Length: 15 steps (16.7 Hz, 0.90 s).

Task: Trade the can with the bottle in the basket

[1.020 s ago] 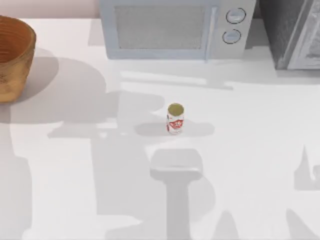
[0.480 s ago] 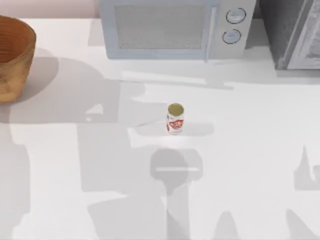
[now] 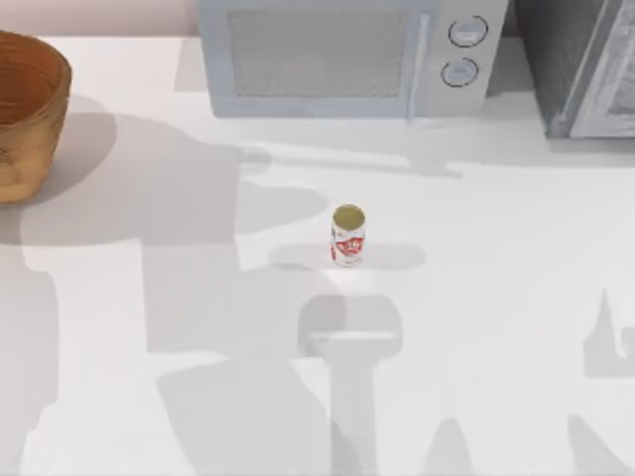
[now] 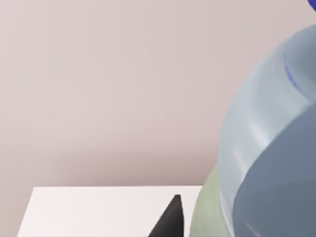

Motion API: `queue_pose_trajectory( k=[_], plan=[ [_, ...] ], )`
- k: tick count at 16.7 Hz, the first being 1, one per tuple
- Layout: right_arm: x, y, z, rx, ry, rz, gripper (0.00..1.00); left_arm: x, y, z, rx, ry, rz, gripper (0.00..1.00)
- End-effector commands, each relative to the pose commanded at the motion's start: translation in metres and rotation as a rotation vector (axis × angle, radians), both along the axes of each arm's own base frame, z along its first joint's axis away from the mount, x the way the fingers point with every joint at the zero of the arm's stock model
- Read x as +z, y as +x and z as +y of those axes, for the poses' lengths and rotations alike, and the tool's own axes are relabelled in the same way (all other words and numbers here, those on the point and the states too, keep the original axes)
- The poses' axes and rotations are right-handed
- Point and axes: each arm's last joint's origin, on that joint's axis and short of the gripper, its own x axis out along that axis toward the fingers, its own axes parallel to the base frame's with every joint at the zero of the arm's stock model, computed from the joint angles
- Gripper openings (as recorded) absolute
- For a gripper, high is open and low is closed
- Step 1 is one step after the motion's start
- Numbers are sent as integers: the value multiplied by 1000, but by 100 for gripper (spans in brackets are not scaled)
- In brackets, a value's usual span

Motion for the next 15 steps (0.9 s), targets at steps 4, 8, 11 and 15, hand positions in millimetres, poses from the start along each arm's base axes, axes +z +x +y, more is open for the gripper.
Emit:
queue_pose_trajectory(
  k=[4,8,11,15],
  plan=[
    [0,0,0,0,0,0,100,0,0,0,0,0,0,38],
    [0,0,0,0,0,0,100,0,0,0,0,0,0,68],
    [0,0,0,0,0,0,100,0,0,0,0,0,0,90],
    [0,0,0,0,0,0,100,0,0,0,0,0,0,100]
  ],
)
